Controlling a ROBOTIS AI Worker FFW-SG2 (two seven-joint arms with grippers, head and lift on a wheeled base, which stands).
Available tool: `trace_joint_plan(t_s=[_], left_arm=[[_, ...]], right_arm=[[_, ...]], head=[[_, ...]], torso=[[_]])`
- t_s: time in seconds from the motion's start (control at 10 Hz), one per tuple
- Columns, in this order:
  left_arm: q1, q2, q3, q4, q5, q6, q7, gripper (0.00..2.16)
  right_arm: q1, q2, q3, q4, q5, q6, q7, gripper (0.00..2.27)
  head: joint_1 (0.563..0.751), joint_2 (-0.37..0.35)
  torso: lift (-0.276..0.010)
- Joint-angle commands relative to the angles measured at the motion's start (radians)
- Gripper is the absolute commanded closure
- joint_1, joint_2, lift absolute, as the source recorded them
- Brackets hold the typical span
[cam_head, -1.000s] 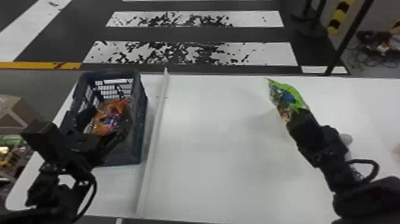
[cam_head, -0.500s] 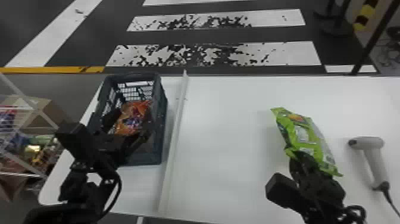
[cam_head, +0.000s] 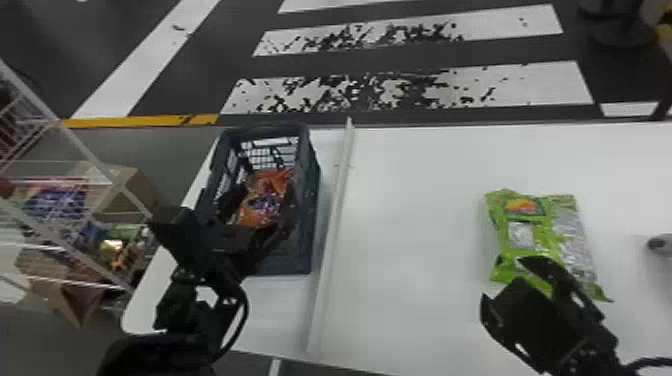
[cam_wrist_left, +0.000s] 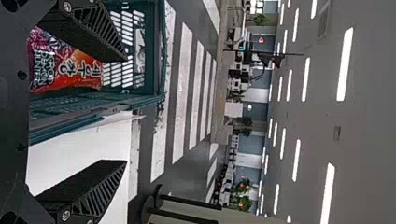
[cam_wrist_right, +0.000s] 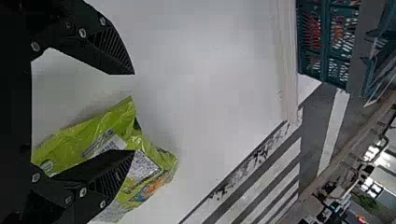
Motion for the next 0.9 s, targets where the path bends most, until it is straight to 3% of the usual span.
trace_joint_plan(t_s=[0.0, 0.1, 0.2, 0.3, 0.4, 0.6, 0.8], left_arm=[[-0.001, 0.001, 0.001, 0.004, 0.000, 0.000, 0.000, 0.10], [-0.001, 0.001, 0.001, 0.007, 0.002, -0.003, 0.000, 0.10], [-0.001, 0.001, 0.005, 0.009, 0.003, -0.003, 0.000, 0.10], [-0.001, 0.001, 0.006, 0.014, 0.005, -0.003, 0.000, 0.10], [-0.001, 0.001, 0.008, 0.015, 0.005, -0.003, 0.000, 0.10], [-0.003, 0.000, 0.008, 0.015, 0.005, -0.006, -0.001, 0.10], [-0.003, -0.005, 0.008, 0.015, 0.005, -0.006, -0.006, 0.10]], right_arm=[[0.008, 0.011, -0.085, -0.047, -0.186, -0.008, 0.011, 0.09], [0.008, 0.023, -0.146, -0.068, -0.272, -0.012, 0.031, 0.22], [0.007, 0.035, -0.206, -0.080, -0.348, -0.018, 0.057, 0.54], [0.001, 0.051, -0.266, -0.091, -0.425, -0.033, 0.077, 1.17], [-0.009, 0.075, -0.332, -0.091, -0.519, -0.036, 0.077, 1.97], [-0.039, 0.106, -0.430, -0.068, -0.600, -0.064, 0.150, 2.25], [-0.104, 0.154, -0.494, 0.035, -0.660, -0.085, 0.225, 2.25]], head=[[0.695, 0.272], [0.695, 0.276], [0.695, 0.275], [0.695, 0.268], [0.695, 0.259], [0.695, 0.228], [0.695, 0.208]], torso=[[-0.095], [-0.095], [-0.095], [-0.095], [-0.095], [-0.095], [-0.095]])
